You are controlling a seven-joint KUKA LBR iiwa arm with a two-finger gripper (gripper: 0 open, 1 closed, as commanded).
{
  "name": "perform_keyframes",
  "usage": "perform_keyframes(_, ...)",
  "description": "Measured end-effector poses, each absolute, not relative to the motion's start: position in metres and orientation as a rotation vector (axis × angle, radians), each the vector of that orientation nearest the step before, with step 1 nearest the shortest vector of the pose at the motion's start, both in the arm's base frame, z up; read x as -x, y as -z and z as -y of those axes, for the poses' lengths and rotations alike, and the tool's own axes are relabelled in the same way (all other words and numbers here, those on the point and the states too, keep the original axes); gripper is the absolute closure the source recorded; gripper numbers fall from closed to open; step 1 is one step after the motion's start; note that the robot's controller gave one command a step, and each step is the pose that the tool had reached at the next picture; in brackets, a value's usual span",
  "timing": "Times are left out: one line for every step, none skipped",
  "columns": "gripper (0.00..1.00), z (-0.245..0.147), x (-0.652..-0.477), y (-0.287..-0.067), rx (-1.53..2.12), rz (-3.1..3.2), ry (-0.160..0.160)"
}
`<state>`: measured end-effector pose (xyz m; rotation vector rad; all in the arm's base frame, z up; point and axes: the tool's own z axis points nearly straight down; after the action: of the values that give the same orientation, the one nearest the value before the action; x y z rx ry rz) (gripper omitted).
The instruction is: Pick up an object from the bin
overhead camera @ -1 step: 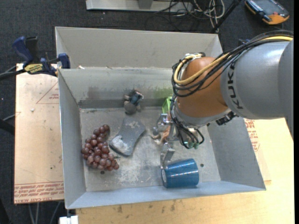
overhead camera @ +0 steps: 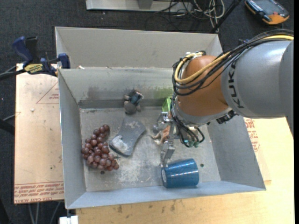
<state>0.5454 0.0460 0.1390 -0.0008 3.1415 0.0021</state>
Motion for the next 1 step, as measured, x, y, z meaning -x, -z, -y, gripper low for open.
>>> perform_keyframes(0.00,-0.0222,-0.6023,-0.1279,-0.030,-3.139,-0.004)
